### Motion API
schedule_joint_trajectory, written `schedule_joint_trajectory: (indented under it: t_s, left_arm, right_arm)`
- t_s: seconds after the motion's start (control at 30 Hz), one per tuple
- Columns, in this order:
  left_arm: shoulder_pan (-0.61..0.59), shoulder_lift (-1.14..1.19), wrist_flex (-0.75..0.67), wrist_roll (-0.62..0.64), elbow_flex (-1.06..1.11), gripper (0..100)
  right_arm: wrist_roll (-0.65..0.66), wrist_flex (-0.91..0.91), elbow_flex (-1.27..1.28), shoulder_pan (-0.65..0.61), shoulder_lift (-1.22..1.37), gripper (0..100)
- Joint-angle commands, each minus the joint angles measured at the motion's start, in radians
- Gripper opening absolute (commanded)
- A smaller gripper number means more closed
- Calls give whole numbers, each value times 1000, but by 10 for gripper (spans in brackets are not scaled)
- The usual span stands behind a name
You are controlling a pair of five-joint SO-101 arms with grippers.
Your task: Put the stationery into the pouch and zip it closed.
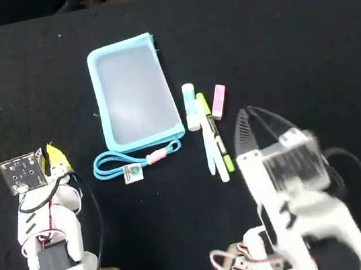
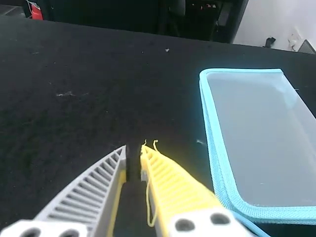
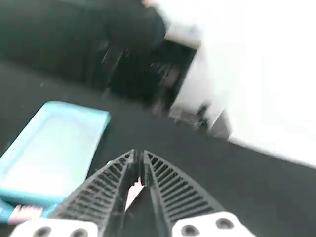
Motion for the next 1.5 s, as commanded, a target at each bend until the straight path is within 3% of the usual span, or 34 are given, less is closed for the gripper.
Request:
schedule_joint_trajectory:
  t_s: [0.0,0.23,0.37,0.53,0.63,0.8,0.97,1.2,1.33,1.47]
  left_arm:
    - [13,-8,0,-9,22,62]
    - [13,-8,0,-9,22,62]
    - [13,-6,0,-9,22,62]
    - [13,-5,0,-9,22,62]
    - [13,0,0,-9,22,62]
    - [13,0,0,-9,22,60]
    - [18,0,0,-9,22,60]
    - [21,0,0,-3,22,59]
    - [50,0,0,-5,22,59]
    - [84,-5,0,-8,22,58]
  right_arm:
    - [2,6,-38,-66,203,12]
    - [-247,-180,114,-256,473,12]
    - [-265,-442,295,-396,588,12]
    - [-281,-651,375,-443,705,12]
    - [-385,-660,344,-453,794,19]
    - [-497,-660,246,-457,993,150]
    - [-535,-660,127,-480,1184,123]
    - [-824,-654,-91,-496,1408,180]
    - [-858,-594,-171,-499,1497,181]
    - [-856,-414,-278,-494,1520,181]
